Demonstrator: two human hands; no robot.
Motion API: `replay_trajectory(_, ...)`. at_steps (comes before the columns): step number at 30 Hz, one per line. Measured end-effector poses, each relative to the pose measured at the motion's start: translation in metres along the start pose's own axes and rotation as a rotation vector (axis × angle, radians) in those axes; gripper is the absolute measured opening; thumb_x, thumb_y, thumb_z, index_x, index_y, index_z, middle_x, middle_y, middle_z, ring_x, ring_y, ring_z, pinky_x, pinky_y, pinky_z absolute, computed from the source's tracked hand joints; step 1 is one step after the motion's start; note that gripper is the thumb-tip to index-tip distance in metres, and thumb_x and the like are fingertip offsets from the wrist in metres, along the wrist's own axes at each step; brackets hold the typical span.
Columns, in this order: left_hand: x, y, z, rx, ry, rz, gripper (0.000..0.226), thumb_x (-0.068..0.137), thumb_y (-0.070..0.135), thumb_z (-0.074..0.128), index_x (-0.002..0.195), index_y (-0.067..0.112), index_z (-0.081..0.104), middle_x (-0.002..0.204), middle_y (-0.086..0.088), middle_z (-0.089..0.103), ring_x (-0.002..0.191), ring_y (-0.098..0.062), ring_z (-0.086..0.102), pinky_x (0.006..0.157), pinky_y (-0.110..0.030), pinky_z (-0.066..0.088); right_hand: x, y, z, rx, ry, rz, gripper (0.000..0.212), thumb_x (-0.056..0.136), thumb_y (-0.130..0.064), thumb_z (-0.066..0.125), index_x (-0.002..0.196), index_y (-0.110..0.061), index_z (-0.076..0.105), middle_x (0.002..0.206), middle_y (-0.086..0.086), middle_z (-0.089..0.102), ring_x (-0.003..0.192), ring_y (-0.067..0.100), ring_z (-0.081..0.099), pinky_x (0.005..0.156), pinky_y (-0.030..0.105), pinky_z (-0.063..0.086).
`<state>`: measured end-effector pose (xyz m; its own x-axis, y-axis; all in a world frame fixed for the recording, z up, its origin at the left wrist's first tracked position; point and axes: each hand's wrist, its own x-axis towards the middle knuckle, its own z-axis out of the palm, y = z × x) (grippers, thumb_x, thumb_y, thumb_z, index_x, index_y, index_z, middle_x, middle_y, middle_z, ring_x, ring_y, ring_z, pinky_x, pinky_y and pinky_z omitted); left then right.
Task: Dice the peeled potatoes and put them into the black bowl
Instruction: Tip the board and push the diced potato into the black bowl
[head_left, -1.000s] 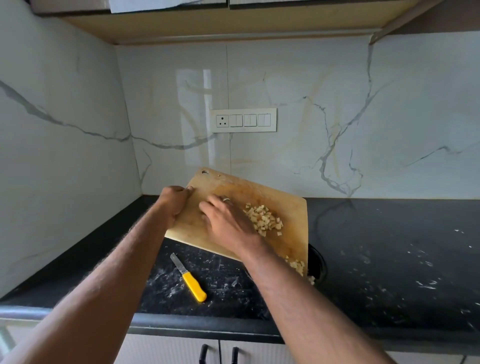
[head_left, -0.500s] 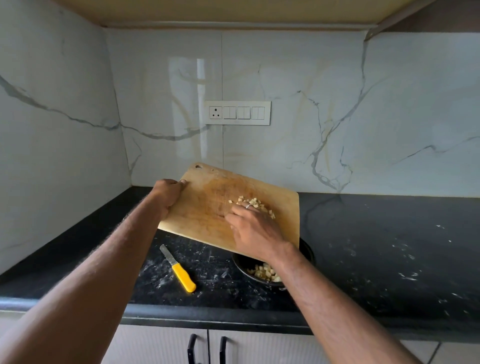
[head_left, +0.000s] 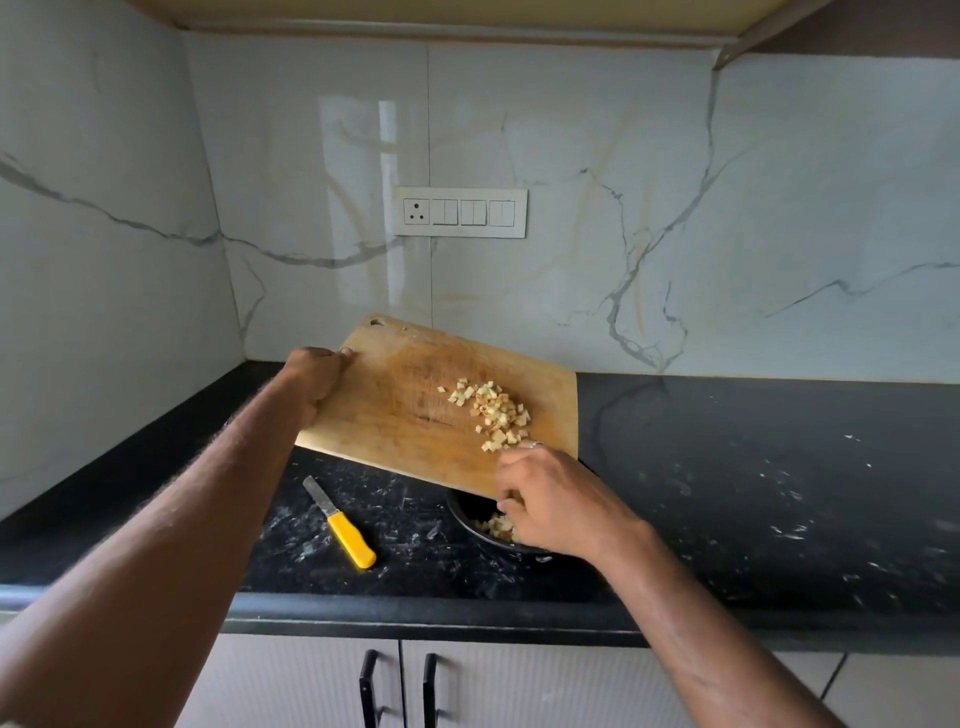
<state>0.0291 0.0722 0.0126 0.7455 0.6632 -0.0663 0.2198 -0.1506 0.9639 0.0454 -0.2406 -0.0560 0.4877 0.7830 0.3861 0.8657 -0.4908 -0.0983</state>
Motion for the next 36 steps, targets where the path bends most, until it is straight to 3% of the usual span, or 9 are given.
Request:
replay_trajectory(3,0.000,0.000,0.001,0.009,-0.002,0.009,0.044,0.100,0.040,0.059,0.133,0.009,0.060,0.108,-0.016,0.068,0.088,-0.033,0.071,0.073,-0.042,0.061,-0.006,0.008,-0.005,0.215,0.115,0.142,0.019,0.094,-0.027,0.067,0.078,-0.021,0.074,0.086,-0.014,0.068,0.087,-0.003,0.062,0.090,0.022,0.053)
replay_trajectory(7,-0.001,0.000,0.001,0.002,-0.001,0.013,0.044,0.101,0.039,0.058,0.132,0.007,0.059,0.108,-0.015,0.068,0.089,-0.033,0.070,0.072,-0.040,0.060,0.015,0.031,-0.004,0.234,0.428,0.373,0.009,0.092,-0.013,0.069,0.089,-0.018,0.076,0.097,-0.011,0.071,0.094,0.002,0.065,0.083,0.003,0.043)
replay_trajectory(9,-0.002,0.000,0.002,-0.006,-0.002,0.015,0.043,0.101,0.038,0.058,0.132,0.007,0.060,0.107,-0.015,0.068,0.088,-0.032,0.070,0.070,-0.038,0.059,0.023,0.031,0.004,0.168,0.375,0.402,0.017,0.096,-0.010,0.061,0.085,-0.013,0.073,0.100,-0.007,0.070,0.099,0.007,0.063,0.084,0.002,0.043)
replay_trajectory(12,0.000,0.000,0.000,-0.007,0.006,0.016,0.042,0.101,0.038,0.058,0.131,0.009,0.061,0.106,-0.015,0.068,0.088,-0.032,0.070,0.070,-0.037,0.059,0.021,0.017,0.016,0.093,0.323,0.305,0.022,0.096,-0.007,0.059,0.079,-0.014,0.071,0.088,-0.007,0.066,0.081,0.004,0.063,0.078,0.022,0.056)
replay_trajectory(17,0.001,-0.001,0.001,0.002,0.009,0.027,0.042,0.101,0.039,0.058,0.128,0.008,0.062,0.105,-0.015,0.069,0.089,-0.032,0.070,0.080,-0.042,0.061,0.028,0.006,0.015,0.097,0.385,0.247,0.012,0.094,-0.008,0.064,0.094,-0.012,0.075,0.095,-0.005,0.068,0.079,0.007,0.062,0.077,0.022,0.057)
replay_trajectory(20,0.001,0.000,0.001,0.005,0.012,0.039,0.043,0.101,0.038,0.058,0.132,0.008,0.061,0.107,-0.014,0.068,0.089,-0.031,0.070,0.069,-0.036,0.059,0.034,-0.002,0.022,0.063,0.367,0.237,0.016,0.094,-0.007,0.063,0.086,-0.013,0.076,0.085,-0.003,0.068,0.071,0.007,0.062,0.072,0.025,0.059)
replay_trajectory(26,0.000,0.002,0.002,0.003,0.011,0.048,0.041,0.102,0.036,0.057,0.131,0.007,0.061,0.103,-0.013,0.068,0.084,-0.029,0.069,0.061,-0.032,0.056,0.045,-0.013,0.021,0.032,0.321,0.068,0.023,0.097,-0.016,0.063,0.118,-0.009,0.071,0.114,-0.001,0.068,0.085,0.010,0.067,0.075,0.022,0.059)
replay_trajectory(32,0.002,0.000,-0.003,0.006,0.024,0.057,0.042,0.102,0.038,0.057,0.132,0.009,0.060,0.099,-0.011,0.067,0.082,-0.027,0.068,0.059,-0.031,0.054,0.007,0.008,0.019,-0.037,0.233,0.175,0.022,0.092,-0.013,0.064,0.074,-0.021,0.074,0.081,-0.011,0.069,0.078,0.002,0.060,0.084,0.022,0.056)
replay_trajectory(36,0.007,-0.002,-0.001,0.012,0.013,0.063,0.043,0.101,0.040,0.057,0.131,0.009,0.062,0.103,-0.012,0.068,0.088,-0.029,0.069,0.075,-0.039,0.058,-0.017,0.000,0.012,0.115,0.221,0.215,0.014,0.089,-0.017,0.070,0.077,-0.020,0.075,0.084,-0.015,0.068,0.078,-0.002,0.061,0.077,0.015,0.053)
